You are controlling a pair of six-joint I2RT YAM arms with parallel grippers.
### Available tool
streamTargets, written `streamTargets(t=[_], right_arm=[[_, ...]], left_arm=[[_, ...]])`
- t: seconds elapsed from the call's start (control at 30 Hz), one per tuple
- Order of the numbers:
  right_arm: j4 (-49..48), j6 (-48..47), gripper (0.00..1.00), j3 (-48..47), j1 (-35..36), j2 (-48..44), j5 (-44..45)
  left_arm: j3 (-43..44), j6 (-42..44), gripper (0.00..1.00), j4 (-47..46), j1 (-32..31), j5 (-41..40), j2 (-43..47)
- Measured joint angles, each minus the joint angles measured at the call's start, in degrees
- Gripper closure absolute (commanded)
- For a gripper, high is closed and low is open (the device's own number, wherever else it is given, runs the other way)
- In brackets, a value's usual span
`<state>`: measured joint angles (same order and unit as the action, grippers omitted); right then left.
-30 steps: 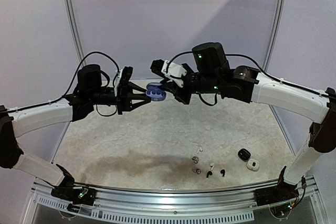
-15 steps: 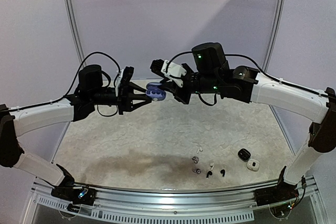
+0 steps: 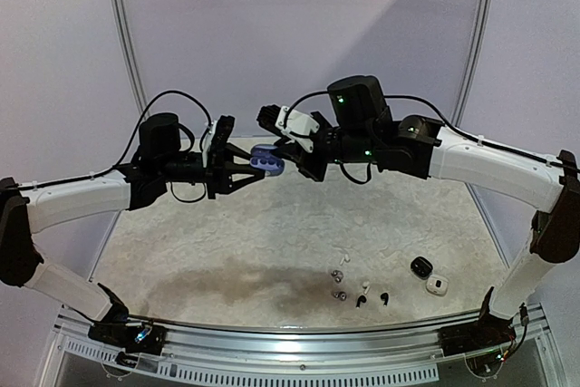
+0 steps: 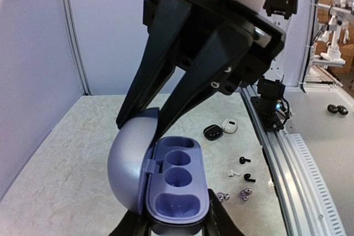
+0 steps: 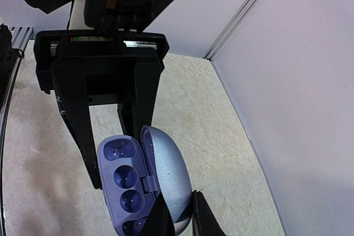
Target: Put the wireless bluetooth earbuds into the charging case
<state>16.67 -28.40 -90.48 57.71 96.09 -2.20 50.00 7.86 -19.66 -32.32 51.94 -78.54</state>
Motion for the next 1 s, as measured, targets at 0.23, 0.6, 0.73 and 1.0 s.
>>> streamTargets(t=[0.23, 0.6, 0.73, 1.0], right_arm=[[-0.02, 0.59, 1.00, 0.00, 0.00, 0.00, 0.17], [-0.02, 1.16, 1.00, 0.00, 0.00, 0.00, 0.20], [-0.09, 1.27, 1.00, 0.00, 0.00, 0.00, 0.20], [-1.29, 1.57, 1.00, 0.00, 0.02, 0.00, 0.20]], left_arm=[[0.00, -0.50, 0.94, 0.00, -0.02, -0.11, 0.00], [0.00, -0.98, 0.70, 0.00, -0.04, -0.33, 0.00], [0.00, -1.05, 0.63, 0.00, -0.04, -0.35, 0.00], [0.00, -1.05, 0.65, 0.28, -0.20, -0.57, 0.00]])
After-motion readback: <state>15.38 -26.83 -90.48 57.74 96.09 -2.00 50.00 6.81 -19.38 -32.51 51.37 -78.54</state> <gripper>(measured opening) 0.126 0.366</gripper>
